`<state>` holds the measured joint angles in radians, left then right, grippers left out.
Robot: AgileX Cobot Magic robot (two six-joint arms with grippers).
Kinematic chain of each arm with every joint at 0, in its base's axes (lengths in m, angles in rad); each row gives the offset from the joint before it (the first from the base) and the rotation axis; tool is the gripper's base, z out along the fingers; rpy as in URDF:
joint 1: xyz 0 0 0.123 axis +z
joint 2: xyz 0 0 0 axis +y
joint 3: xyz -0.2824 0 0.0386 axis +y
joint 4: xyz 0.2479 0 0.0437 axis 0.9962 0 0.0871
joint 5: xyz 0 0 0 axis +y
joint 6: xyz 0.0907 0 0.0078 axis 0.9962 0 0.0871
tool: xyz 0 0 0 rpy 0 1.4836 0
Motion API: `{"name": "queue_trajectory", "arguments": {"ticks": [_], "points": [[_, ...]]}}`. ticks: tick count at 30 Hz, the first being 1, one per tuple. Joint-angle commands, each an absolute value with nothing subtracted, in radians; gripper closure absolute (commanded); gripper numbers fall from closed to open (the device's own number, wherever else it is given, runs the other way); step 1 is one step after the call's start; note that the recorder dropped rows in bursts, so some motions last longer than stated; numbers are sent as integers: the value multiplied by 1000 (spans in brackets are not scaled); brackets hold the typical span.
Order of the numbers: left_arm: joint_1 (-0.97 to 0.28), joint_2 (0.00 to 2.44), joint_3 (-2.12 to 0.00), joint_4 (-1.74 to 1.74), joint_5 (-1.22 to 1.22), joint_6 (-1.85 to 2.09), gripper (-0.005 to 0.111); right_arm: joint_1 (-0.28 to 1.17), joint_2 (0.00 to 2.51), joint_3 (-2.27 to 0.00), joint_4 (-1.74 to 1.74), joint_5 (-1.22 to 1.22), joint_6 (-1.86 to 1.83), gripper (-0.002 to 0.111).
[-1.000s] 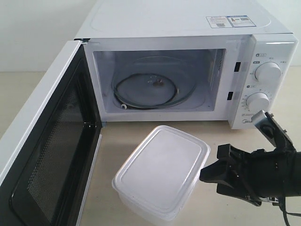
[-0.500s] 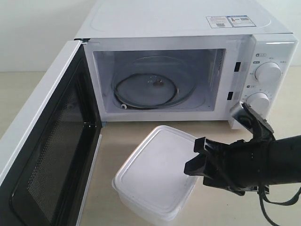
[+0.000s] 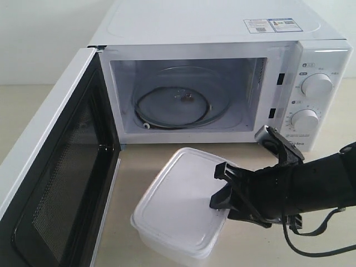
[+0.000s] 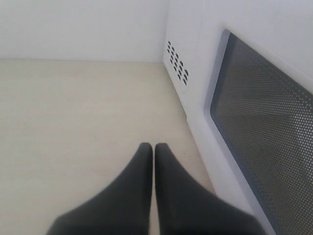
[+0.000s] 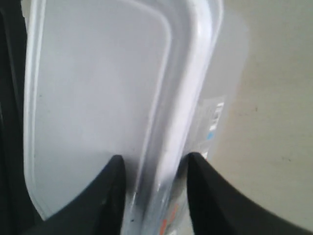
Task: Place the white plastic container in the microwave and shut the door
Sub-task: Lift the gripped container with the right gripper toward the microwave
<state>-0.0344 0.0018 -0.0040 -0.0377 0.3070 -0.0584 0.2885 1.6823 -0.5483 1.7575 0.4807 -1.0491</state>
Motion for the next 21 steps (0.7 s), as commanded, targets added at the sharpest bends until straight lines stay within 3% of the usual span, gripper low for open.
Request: {"name": "queue_trajectory", "arguments": {"ticks": [1, 2, 12, 21], "points": [[-31, 0, 0, -38, 307, -60, 103, 289, 1688, -547, 1744, 453, -1071, 101], [-31, 0, 0, -38, 307, -60, 103, 289, 1688, -547, 1744, 452, -1071, 109], [-31, 0, 0, -38, 307, -60, 103, 289, 1653, -540, 1744, 449, -1077, 108], [-31, 0, 0, -38, 307, -60, 103, 289, 1433, -497, 1744, 412, -1071, 108]]}}
